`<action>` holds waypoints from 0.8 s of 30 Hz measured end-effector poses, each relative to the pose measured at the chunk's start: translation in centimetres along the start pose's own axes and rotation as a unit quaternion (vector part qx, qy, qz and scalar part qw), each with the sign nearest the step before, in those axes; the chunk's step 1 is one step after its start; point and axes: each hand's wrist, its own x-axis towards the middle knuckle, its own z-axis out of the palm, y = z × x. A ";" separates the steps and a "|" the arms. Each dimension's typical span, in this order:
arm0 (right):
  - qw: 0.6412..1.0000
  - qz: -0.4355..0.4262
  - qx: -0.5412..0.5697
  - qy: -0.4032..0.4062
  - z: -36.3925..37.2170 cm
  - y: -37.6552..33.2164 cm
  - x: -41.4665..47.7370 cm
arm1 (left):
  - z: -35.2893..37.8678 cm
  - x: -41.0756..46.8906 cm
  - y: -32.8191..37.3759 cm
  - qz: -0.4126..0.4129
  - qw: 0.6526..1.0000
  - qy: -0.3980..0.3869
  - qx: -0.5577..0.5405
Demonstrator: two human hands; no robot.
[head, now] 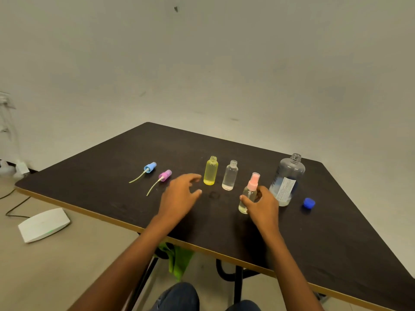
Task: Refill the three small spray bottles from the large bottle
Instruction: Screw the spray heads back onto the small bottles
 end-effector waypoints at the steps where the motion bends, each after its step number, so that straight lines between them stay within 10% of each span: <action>1: 1.000 0.010 0.011 0.010 0.3 0.1 0.6 | -1.1 0.6 -0.6 -0.013 1.000 0.008 0.016; 15: 0.995 0.076 0.042 0.050 2.0 -0.3 4.5 | -5.0 4.0 -4.7 -0.015 0.983 0.035 0.180; 24: 0.998 -0.006 0.054 0.032 -0.7 -0.9 0.3 | -3.1 5.6 -3.5 0.028 0.858 0.011 0.512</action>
